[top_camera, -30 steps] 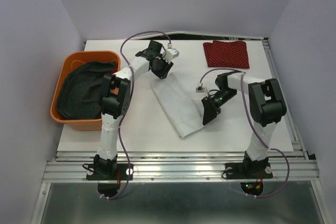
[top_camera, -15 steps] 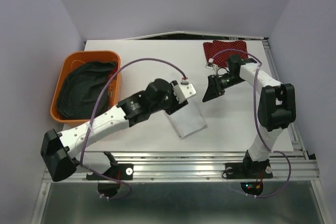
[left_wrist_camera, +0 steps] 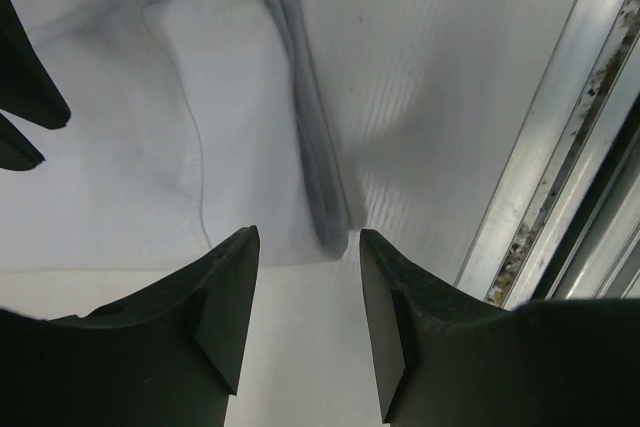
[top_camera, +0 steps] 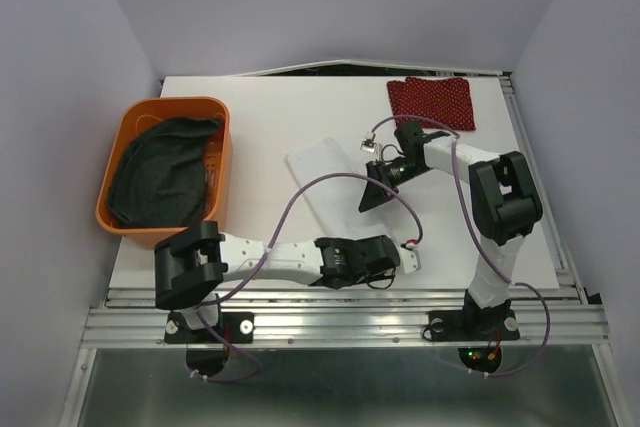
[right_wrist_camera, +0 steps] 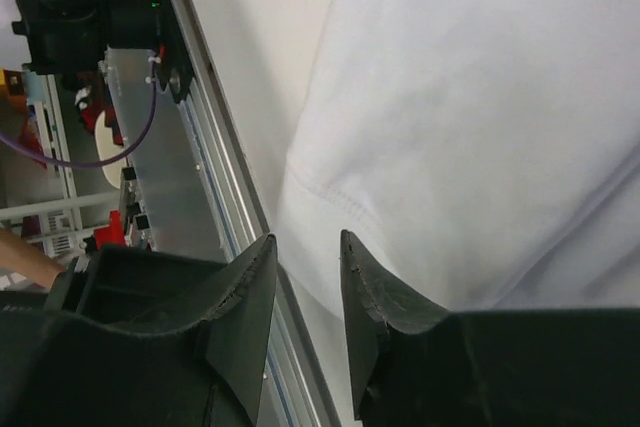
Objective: Fold and stack the skirts
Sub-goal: Fold the skirt
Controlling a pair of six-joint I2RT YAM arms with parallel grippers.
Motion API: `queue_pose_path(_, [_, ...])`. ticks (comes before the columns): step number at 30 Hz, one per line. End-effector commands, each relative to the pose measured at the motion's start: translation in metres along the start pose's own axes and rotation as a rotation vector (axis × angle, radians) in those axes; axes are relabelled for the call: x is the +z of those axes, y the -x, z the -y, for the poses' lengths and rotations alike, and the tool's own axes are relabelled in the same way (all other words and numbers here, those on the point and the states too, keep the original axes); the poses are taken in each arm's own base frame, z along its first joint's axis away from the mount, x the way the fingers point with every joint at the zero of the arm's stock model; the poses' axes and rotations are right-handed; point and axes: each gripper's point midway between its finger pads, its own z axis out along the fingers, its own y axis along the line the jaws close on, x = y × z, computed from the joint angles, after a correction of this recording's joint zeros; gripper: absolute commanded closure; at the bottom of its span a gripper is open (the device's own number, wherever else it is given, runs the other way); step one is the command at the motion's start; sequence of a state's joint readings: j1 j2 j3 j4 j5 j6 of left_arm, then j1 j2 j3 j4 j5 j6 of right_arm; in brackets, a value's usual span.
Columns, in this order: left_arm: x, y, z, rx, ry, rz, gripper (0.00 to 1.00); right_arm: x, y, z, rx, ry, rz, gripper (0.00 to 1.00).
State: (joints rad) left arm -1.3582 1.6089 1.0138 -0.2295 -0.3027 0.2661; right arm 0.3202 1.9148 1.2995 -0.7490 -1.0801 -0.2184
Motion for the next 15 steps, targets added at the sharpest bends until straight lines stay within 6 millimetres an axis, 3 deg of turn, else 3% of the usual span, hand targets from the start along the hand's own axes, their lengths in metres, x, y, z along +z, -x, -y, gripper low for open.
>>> queue_pose_path(1, [0.006, 0.031, -0.004, -0.039, 0.066, 0.039, 0.45, 0.006, -0.005, 0.024, 0.016, -0.03, 0.005, 0.63])
queue_pose_path(5, [0.029, 0.029, 0.003, -0.035, 0.076, -0.024, 0.46, 0.011, -0.011, 0.035, 0.049, -0.038, -0.011, 0.63])
queue_pose_path(10, [0.044, 0.033, 0.011, -0.032, 0.052, -0.039, 0.45, 0.013, -0.013, 0.041, 0.058, -0.051, -0.017, 0.64])
queue_pose_path(15, [0.059, 0.014, 0.006, -0.048, 0.084, -0.112, 0.5, 0.015, -0.019, 0.046, 0.063, -0.064, -0.03, 0.64])
